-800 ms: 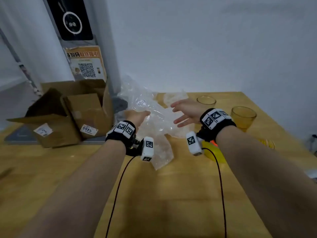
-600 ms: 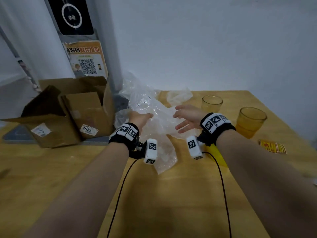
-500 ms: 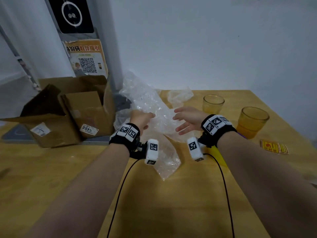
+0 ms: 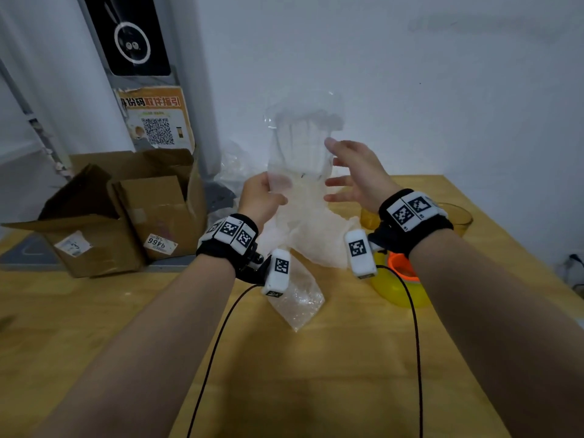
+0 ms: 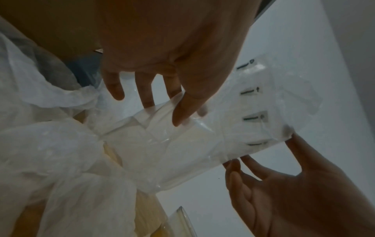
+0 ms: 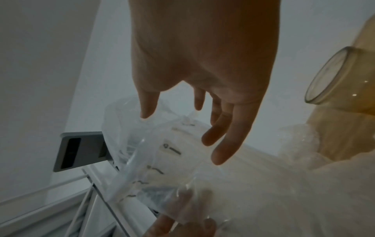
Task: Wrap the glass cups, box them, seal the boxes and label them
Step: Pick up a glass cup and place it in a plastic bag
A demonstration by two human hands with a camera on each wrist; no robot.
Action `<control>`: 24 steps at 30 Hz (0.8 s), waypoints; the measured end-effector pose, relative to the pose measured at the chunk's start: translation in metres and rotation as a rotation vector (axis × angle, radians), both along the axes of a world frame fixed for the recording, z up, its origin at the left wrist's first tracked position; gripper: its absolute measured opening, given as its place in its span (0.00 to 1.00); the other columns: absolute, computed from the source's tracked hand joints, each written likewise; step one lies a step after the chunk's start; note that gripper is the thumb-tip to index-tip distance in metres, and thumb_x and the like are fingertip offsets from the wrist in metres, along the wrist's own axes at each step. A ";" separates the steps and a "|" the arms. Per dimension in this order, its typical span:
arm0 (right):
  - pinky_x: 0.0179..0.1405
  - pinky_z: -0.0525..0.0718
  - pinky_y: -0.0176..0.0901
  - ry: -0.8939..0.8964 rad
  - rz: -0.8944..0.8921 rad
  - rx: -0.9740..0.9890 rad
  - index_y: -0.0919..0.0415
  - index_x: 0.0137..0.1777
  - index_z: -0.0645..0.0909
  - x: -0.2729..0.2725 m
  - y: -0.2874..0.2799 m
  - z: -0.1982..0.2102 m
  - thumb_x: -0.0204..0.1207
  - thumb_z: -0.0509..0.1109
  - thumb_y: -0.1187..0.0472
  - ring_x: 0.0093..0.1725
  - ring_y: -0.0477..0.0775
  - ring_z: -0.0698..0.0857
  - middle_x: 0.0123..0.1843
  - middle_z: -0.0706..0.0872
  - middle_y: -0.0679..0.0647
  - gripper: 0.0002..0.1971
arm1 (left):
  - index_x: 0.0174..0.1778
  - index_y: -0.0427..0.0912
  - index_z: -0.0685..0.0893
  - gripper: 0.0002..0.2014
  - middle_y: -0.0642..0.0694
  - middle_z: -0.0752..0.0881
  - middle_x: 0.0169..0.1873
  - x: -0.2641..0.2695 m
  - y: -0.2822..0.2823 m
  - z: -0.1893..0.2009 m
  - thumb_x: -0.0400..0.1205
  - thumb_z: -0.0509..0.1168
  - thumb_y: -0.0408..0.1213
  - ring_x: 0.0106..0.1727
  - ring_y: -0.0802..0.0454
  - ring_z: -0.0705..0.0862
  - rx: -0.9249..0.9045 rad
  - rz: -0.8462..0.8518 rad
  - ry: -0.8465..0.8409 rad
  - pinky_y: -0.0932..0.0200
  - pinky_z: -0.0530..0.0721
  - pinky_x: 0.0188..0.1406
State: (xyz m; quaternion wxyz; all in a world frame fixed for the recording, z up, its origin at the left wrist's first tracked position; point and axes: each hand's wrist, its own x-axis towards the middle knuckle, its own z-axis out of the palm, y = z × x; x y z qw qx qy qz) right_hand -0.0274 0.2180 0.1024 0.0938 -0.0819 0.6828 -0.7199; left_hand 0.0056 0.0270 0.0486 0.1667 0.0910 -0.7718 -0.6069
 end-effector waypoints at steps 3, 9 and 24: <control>0.40 0.94 0.60 0.013 -0.033 0.087 0.52 0.77 0.66 0.002 -0.002 -0.003 0.77 0.80 0.60 0.53 0.62 0.86 0.64 0.80 0.58 0.34 | 0.64 0.43 0.87 0.25 0.48 0.88 0.55 0.002 0.005 0.001 0.77 0.66 0.14 0.54 0.49 0.85 -0.022 -0.088 -0.032 0.64 0.79 0.37; 0.33 0.92 0.47 0.068 -0.182 0.096 0.55 0.76 0.68 -0.008 0.007 -0.007 0.76 0.67 0.77 0.43 0.61 0.88 0.58 0.80 0.62 0.31 | 0.81 0.46 0.73 0.32 0.46 0.78 0.76 0.013 0.000 0.032 0.83 0.54 0.17 0.69 0.46 0.81 0.062 0.074 -0.008 0.52 0.85 0.61; 0.44 0.95 0.60 0.234 -0.106 0.140 0.60 0.69 0.80 -0.014 0.003 -0.018 0.79 0.68 0.76 0.44 0.56 0.89 0.55 0.84 0.60 0.20 | 0.70 0.53 0.83 0.21 0.54 0.86 0.67 0.002 0.012 0.070 0.84 0.65 0.56 0.70 0.49 0.82 -0.599 0.063 0.158 0.42 0.77 0.73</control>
